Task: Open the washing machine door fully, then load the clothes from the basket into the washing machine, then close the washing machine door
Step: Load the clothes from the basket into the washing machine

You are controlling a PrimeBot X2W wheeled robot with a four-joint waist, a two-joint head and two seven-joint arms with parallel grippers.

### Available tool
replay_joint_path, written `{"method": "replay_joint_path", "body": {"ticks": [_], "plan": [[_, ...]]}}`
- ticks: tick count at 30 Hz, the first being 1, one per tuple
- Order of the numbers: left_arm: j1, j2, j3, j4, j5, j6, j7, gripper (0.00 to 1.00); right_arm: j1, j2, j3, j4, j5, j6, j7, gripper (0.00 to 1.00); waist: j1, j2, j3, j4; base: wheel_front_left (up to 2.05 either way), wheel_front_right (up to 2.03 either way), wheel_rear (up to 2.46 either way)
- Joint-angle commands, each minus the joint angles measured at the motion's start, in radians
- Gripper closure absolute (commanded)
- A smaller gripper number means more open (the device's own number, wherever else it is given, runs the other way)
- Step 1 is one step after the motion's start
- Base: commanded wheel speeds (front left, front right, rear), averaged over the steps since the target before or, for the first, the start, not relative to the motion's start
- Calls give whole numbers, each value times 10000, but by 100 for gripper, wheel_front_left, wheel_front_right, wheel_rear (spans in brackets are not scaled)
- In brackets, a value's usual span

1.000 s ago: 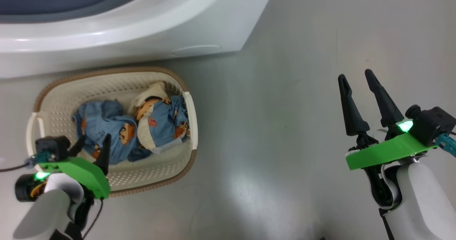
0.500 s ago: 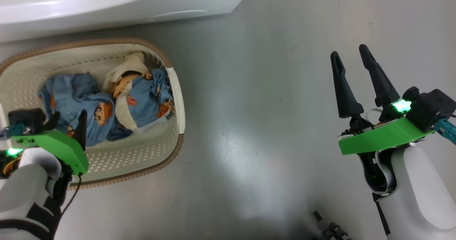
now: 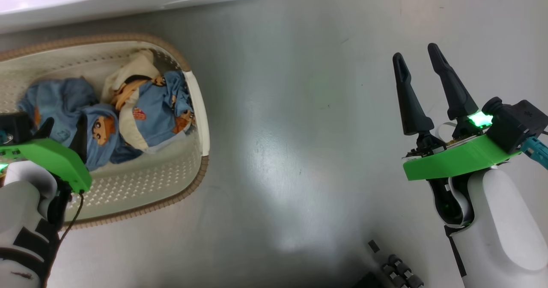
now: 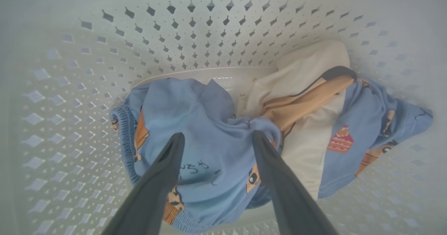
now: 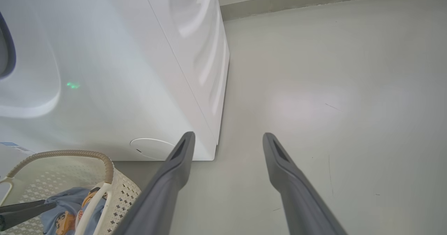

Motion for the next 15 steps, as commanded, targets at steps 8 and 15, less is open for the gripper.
{"method": "replay_joint_path", "body": {"ticks": [8,15], "plan": [[-270,563,-421,100,-480,-13,-57,0,221,50,195,-280,-60,16,-48,0,0,-1,272,-106,0,0,0],[-319,639,-1101,-25,-944,-13,259,61,176,67,254,-271,-78,16,-48,0,0,-1,288,-150,0,0,0]]}}
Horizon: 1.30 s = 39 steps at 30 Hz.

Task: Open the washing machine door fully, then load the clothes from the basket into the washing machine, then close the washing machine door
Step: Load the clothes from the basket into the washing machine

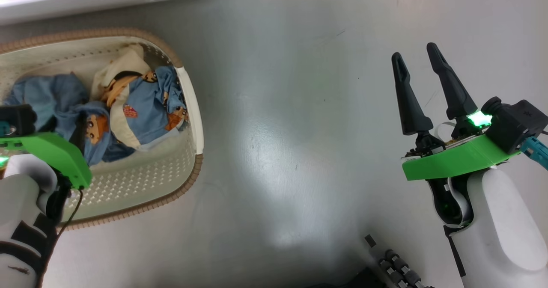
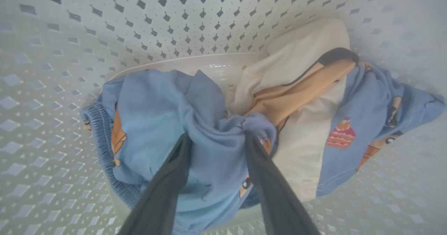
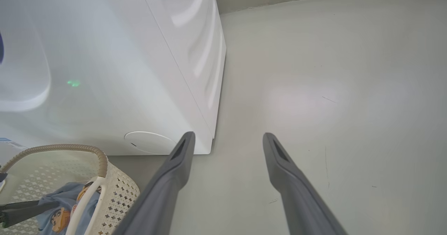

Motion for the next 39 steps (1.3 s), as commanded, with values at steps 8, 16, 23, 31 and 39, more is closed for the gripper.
{"method": "replay_joint_path", "body": {"ticks": [8,16,23,31,39], "plan": [[84,410,-440,-105,-774,-13,-36,100,196,-24,142,-197,-119,16,-48,0,1,0,-295,175,0,0,0],[367,221,-613,-197,-1297,-14,-248,100,278,-90,65,-79,-87,16,-48,0,1,0,-1040,450,0,0,0],[777,226,-306,-692,-1435,-14,-305,100,496,-141,7,102,36,16,-48,0,1,0,-2039,753,0,0,0],[1800,184,996,-1827,-369,-14,-308,100,1024,-244,-145,453,171,16,-48,0,1,0,-3403,1111,0,0,0],[3251,-72,2875,-3173,1131,-14,-309,100,1894,-506,-367,701,384,16,-48,0,1,0,-4916,1357,0,0,0]]}}
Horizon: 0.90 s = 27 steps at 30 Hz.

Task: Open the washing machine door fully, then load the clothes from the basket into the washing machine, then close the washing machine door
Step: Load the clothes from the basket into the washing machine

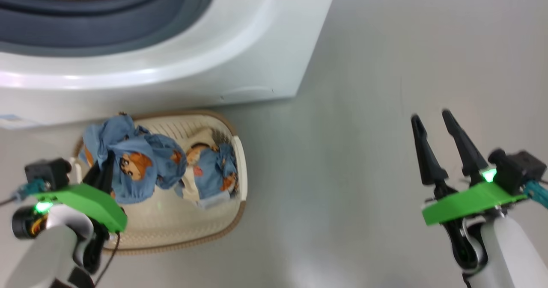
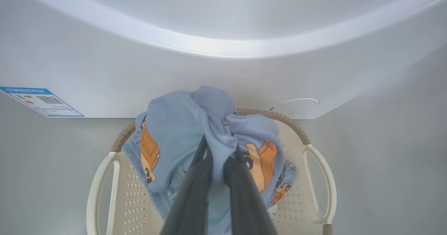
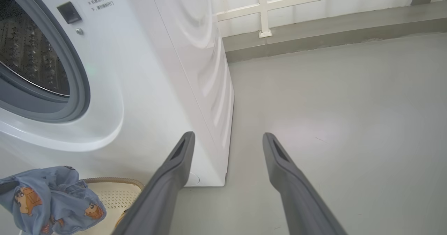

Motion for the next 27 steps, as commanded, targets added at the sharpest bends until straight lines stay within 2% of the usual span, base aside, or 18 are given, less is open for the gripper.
{"method": "replay_joint_path", "body": {"ticks": [1,16,27], "plan": [[403,300,605,-391,347,-14,-106,100,466,-140,94,-138,197,16,-48,0,0,0,-1138,349,0,0,0],[3417,-520,2909,-3640,2717,-14,-106,100,2425,-513,-365,20,522,16,-48,0,0,0,-3398,824,0,0,0],[5288,-1018,4124,-5990,3875,-14,-106,100,3365,-645,-733,-123,657,16,-48,0,0,0,-4014,978,0,0,0]]}}
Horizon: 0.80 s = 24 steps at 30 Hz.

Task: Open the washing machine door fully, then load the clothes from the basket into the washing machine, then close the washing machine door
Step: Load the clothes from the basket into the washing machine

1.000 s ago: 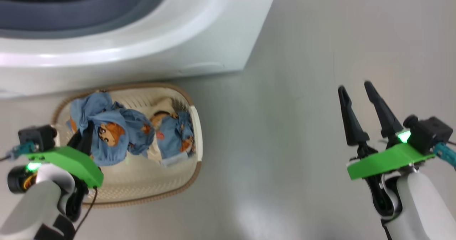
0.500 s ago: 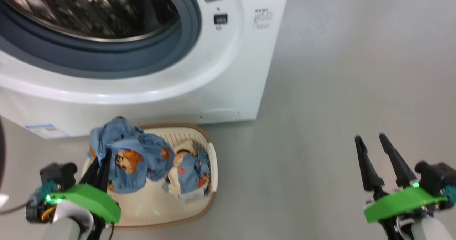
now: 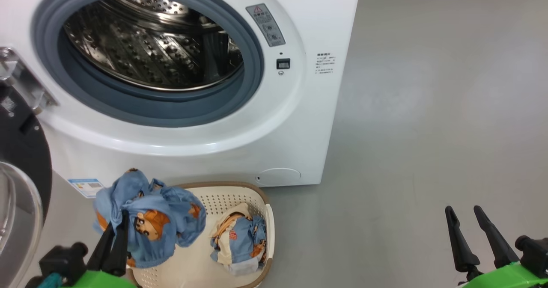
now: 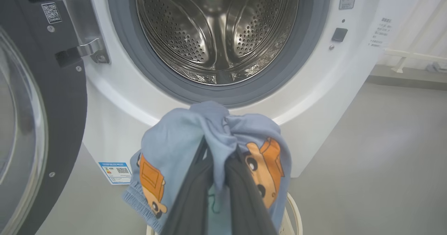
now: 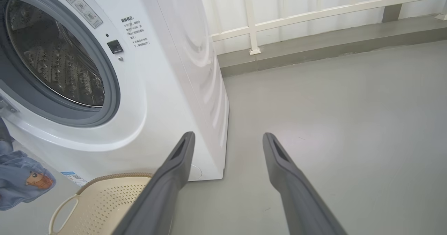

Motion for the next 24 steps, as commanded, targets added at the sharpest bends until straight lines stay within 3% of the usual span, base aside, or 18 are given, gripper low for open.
{"method": "replay_joint_path", "body": {"ticks": [1,11,24], "plan": [[-48,145,466,-392,156,-14,-106,100,69,-196,138,-259,104,16,-49,0,0,0,-161,101,0,0,0],[1286,-476,1068,-1808,712,-14,-107,100,427,-135,-68,-353,112,16,-49,0,0,0,-241,140,0,0,0],[709,-513,1159,-2026,508,-14,-107,100,-32,16,-75,-523,-25,16,-49,0,0,0,589,200,0,0,0]]}}
